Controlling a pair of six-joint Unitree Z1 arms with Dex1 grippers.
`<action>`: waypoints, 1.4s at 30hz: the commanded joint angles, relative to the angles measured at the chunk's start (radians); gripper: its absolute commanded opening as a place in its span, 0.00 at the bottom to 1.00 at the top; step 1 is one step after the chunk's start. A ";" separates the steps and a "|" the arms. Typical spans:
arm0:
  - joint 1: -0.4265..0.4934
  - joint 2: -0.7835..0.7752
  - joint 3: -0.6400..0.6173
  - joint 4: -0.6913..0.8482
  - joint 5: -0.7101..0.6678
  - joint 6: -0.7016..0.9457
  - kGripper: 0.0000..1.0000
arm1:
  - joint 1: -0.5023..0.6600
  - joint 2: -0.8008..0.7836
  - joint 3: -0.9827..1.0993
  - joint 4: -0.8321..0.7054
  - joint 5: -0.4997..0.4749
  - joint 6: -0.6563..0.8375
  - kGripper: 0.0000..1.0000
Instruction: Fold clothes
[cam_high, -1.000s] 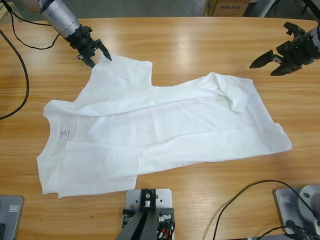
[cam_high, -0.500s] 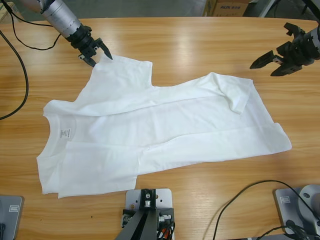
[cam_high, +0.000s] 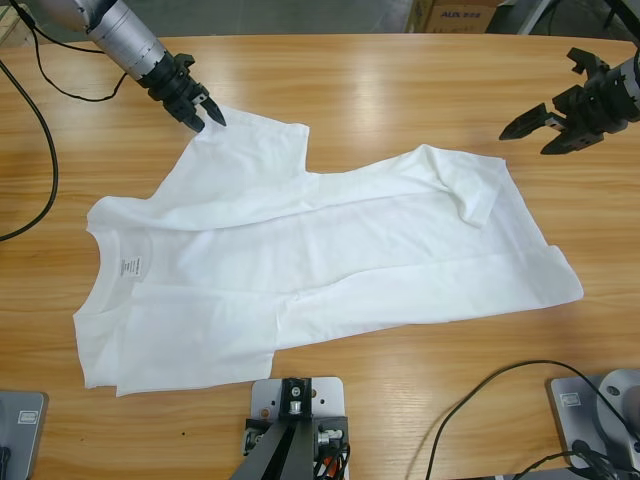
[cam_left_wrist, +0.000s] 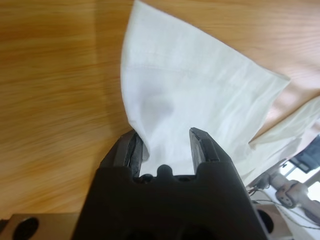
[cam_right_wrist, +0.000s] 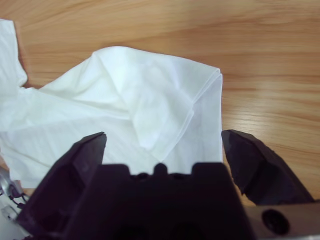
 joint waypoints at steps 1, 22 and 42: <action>0.004 0.005 0.033 -0.016 -0.007 0.055 0.35 | -0.015 -0.001 0.029 -0.015 0.009 -0.012 0.93; -0.032 -0.016 0.023 -0.049 0.040 0.109 0.00 | -0.116 -0.029 0.195 -0.174 0.131 0.156 0.83; -0.055 -0.042 0.026 -0.058 0.070 0.100 0.00 | -0.119 -0.127 0.562 -0.540 0.225 0.462 0.56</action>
